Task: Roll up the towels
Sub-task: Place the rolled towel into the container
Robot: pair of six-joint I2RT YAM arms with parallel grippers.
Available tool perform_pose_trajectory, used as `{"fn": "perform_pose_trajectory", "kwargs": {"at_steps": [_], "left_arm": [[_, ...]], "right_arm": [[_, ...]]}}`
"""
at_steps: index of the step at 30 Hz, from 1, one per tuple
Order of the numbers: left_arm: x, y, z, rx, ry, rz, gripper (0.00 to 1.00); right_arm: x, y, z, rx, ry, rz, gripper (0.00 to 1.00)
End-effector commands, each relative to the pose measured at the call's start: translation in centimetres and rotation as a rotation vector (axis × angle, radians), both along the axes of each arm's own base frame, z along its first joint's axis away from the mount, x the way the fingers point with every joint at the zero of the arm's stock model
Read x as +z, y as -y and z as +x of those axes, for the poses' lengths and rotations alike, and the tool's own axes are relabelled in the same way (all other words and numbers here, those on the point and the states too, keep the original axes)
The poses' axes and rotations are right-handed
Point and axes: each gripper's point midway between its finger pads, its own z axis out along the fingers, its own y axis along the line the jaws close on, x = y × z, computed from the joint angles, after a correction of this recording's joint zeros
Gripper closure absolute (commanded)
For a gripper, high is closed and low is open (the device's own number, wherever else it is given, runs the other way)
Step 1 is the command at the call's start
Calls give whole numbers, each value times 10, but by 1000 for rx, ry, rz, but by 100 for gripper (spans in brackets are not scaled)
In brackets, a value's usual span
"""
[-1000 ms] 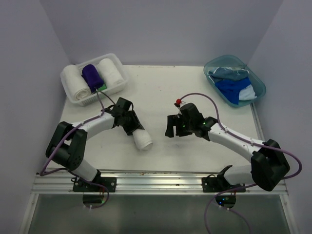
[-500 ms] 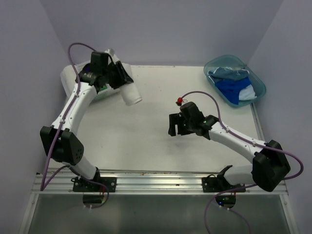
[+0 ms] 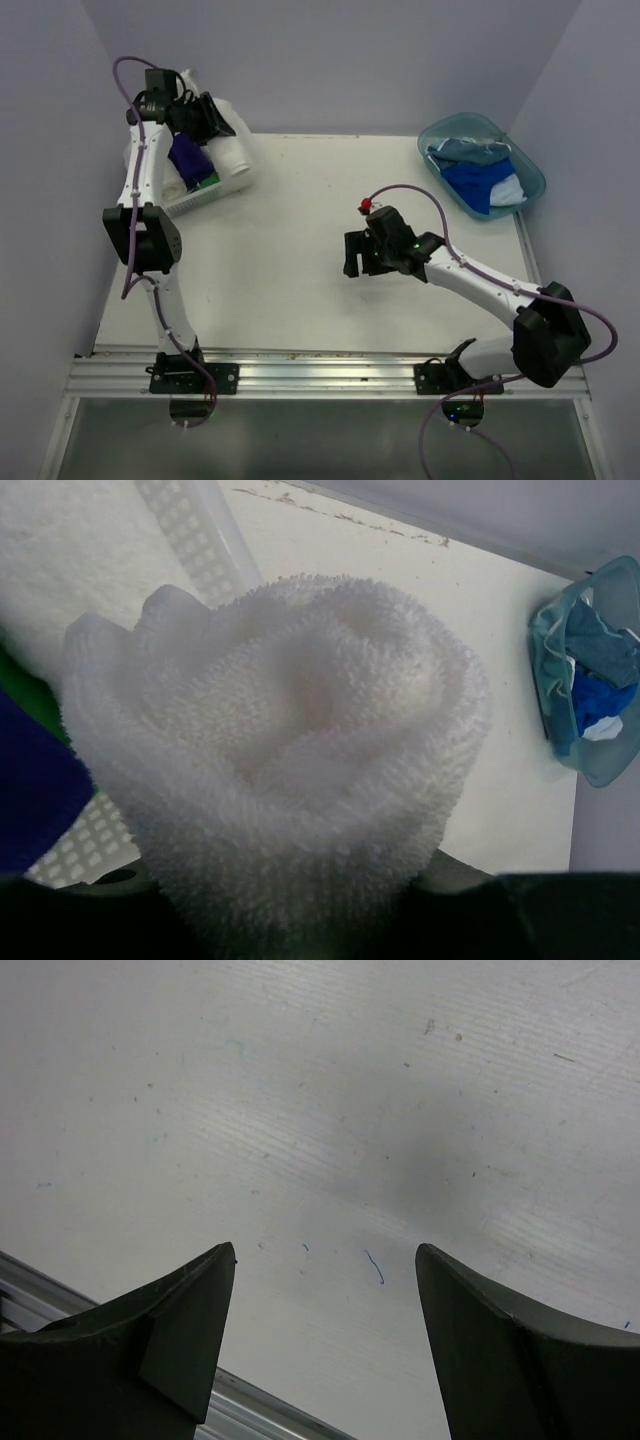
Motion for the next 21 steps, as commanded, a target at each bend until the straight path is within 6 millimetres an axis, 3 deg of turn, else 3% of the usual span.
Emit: {"fn": "perform_pose_trajectory", "kwargs": {"at_steps": [1, 6, 9, 12, 21], "left_arm": [[20, -20, 9, -46, 68, -54, 72], [-3, -46, 28, -6, 55, -122, 71], [-14, -50, 36, 2, 44, -154, 71], [-37, -52, 49, 6, 21, -177, 72], [-68, -76, 77, 104, 11, -219, 68]], "right_arm": [[6, -3, 8, -5, 14, -12, 24], [0, -8, 12, 0, -8, -23, 24], [-4, -10, 16, 3, -15, -32, 24], [-5, -11, 18, 8, -18, -40, 24], [-10, -14, 13, 25, -45, -33, 24]]}}
